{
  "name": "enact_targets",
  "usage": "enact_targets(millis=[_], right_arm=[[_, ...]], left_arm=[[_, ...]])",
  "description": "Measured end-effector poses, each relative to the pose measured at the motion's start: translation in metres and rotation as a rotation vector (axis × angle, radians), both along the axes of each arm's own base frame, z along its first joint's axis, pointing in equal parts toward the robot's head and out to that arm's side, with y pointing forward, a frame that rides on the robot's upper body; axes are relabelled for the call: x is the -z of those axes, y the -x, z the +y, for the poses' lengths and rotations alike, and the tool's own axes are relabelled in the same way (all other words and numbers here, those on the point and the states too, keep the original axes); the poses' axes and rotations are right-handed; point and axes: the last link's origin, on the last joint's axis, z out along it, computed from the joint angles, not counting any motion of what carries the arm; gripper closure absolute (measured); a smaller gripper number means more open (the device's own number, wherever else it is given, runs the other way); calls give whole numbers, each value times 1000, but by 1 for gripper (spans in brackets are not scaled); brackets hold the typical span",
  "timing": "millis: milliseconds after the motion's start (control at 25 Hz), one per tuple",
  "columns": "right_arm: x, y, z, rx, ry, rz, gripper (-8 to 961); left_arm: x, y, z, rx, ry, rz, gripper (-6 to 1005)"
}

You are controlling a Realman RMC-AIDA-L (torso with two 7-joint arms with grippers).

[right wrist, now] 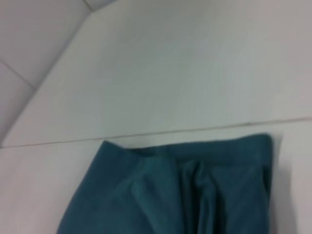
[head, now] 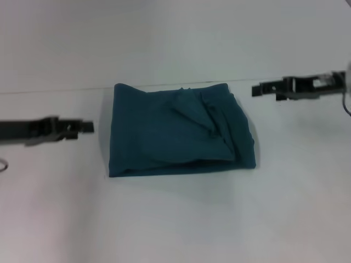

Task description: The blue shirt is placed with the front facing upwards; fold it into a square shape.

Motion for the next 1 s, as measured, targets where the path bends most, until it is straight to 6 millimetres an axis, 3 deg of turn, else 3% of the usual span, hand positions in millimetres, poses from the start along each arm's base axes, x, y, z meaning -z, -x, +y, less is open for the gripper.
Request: enact_targets(millis=[240,560,760,1000], right_arm=[[9,37,25,5,11,-100,24],[31,65,36,34,35,-207,24],[54,70,31,47,92,-237,24],[74,62,23,100,139,-253,24]], left_arm=[[-8,31,-29,-11,-13,5,398],[-31,48,-53,-44,-70,-108,399],[-38,52,-56,-96,-99,-176,399],[-41,55,-52,-136,-131,-219,399]])
